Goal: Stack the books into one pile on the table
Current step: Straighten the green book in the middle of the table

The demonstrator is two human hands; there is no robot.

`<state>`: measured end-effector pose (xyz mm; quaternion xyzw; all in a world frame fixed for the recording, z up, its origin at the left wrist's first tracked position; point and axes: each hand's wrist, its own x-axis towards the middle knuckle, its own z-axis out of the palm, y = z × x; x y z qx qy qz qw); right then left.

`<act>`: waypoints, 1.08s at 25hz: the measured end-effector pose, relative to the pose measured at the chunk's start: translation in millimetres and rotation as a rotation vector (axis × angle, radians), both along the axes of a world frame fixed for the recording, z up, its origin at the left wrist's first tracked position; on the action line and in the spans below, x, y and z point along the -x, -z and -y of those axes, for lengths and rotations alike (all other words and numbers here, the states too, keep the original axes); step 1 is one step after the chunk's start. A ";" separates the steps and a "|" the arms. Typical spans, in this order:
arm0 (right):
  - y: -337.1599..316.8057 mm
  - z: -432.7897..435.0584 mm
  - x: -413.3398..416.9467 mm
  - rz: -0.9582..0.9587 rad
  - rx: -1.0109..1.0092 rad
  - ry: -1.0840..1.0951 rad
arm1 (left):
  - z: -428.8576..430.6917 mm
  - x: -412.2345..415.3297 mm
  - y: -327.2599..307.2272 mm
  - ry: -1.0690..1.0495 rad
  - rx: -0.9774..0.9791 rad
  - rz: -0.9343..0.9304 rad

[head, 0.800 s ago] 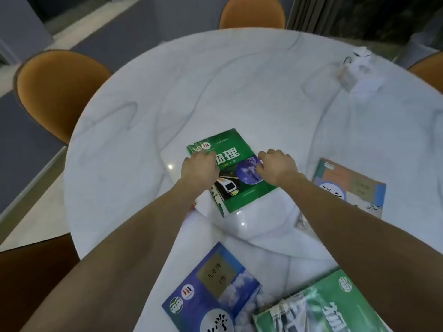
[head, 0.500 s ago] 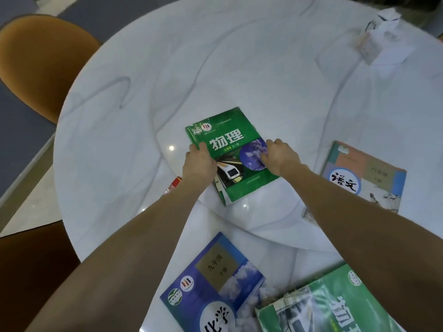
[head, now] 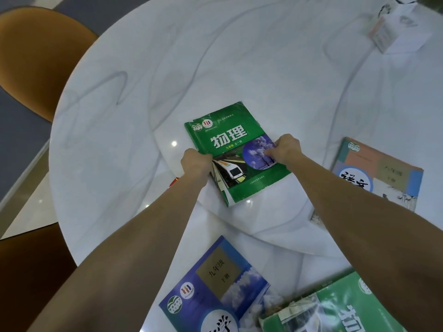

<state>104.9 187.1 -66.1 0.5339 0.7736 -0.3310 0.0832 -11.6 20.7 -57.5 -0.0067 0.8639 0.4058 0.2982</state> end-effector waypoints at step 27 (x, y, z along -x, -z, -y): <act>-7.5 22.9 -103.0 -0.169 0.109 0.379 | -54.9 -42.3 6.1 0.328 -0.191 -0.023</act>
